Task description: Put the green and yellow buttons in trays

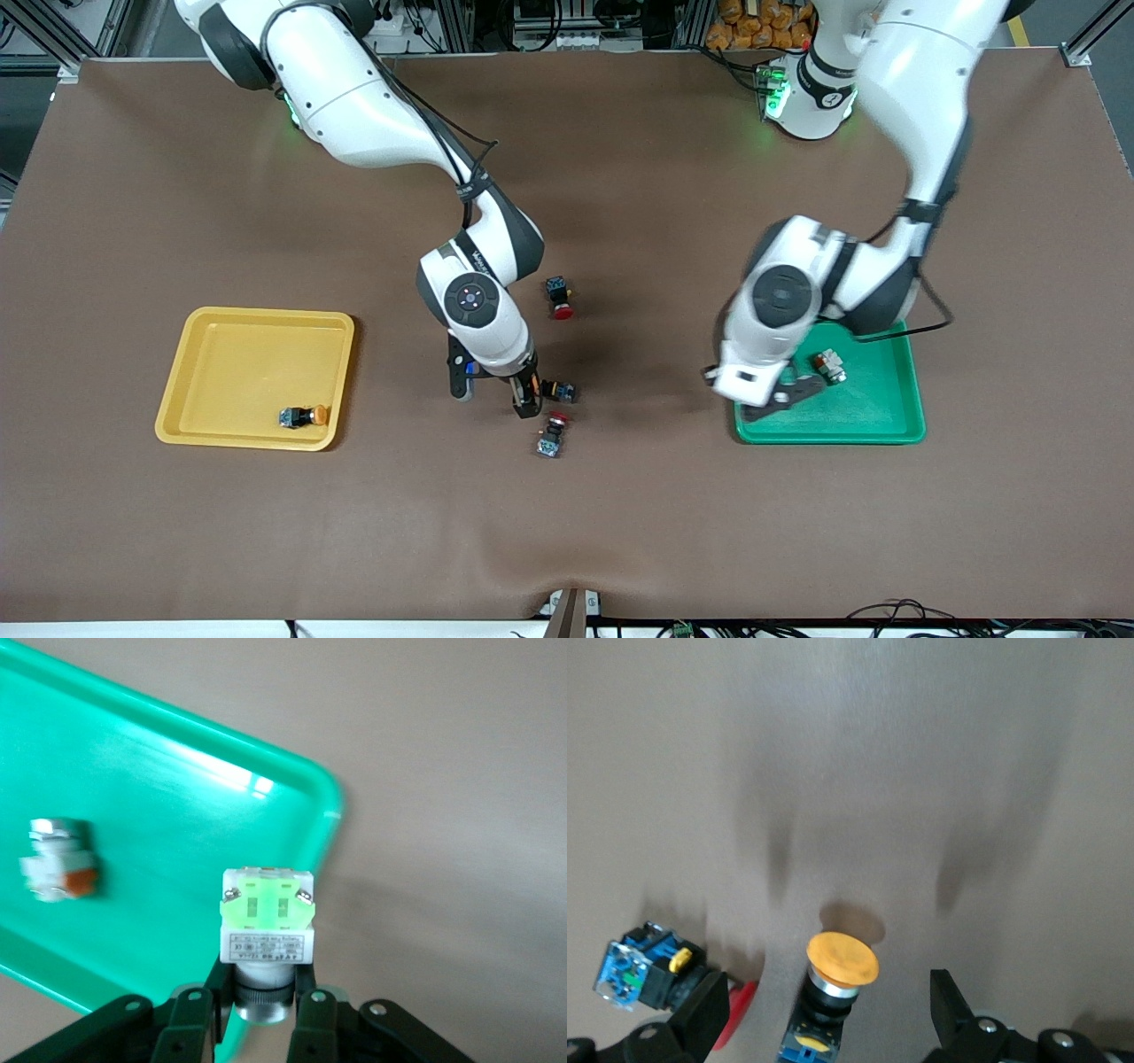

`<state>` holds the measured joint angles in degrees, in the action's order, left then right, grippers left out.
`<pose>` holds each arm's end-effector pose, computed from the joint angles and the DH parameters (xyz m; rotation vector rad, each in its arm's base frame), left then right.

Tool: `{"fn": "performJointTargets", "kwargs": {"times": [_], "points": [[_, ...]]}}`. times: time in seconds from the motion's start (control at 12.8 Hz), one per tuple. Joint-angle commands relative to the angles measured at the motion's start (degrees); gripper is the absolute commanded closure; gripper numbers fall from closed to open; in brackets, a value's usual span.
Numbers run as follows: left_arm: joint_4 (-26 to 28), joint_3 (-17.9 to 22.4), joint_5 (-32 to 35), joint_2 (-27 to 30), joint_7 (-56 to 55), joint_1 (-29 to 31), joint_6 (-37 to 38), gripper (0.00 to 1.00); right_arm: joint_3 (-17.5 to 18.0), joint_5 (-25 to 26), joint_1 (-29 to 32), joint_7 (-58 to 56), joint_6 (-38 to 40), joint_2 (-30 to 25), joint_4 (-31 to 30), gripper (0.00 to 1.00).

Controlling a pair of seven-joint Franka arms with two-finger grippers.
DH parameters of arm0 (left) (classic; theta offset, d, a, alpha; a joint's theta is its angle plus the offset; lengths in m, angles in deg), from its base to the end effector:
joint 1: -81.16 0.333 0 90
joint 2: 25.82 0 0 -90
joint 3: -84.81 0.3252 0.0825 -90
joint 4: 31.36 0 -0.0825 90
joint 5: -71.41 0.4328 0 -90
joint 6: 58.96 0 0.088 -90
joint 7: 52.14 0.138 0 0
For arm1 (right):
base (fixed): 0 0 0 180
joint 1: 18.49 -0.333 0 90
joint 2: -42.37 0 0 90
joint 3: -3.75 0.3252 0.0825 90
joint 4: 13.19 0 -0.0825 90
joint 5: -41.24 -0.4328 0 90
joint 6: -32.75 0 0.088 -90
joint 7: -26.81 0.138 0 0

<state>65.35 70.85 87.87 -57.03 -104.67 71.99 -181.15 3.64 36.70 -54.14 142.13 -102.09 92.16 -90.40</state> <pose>0.6629 -0.2491 0.2313 -2.9535 -0.5661 -0.0094 0.6516 0.4693 0.1607 -2.2475 1.9786 0.0333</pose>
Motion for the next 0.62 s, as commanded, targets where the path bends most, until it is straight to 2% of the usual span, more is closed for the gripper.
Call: {"fn": "performJointTargets", "kwargs": {"times": [0.0,0.16,0.55], "points": [[4.89,-0.98,-0.20,2.31,3.91,6.08,-1.02,1.00,-0.60,0.41,-1.61,3.49,-1.48,1.36,0.40,0.00],[5.77,-1.07,-0.20,1.16,5.76,9.59,-3.65,1.00,-0.69,0.50,-2.14,3.68,-1.48,1.71,0.40,0.00],[7.52,-0.98,-0.20,-0.42,7.43,12.86,-8.66,1.00,-0.77,1.20,-2.06,3.68,-3.42,3.03,0.40,0.00]]}}
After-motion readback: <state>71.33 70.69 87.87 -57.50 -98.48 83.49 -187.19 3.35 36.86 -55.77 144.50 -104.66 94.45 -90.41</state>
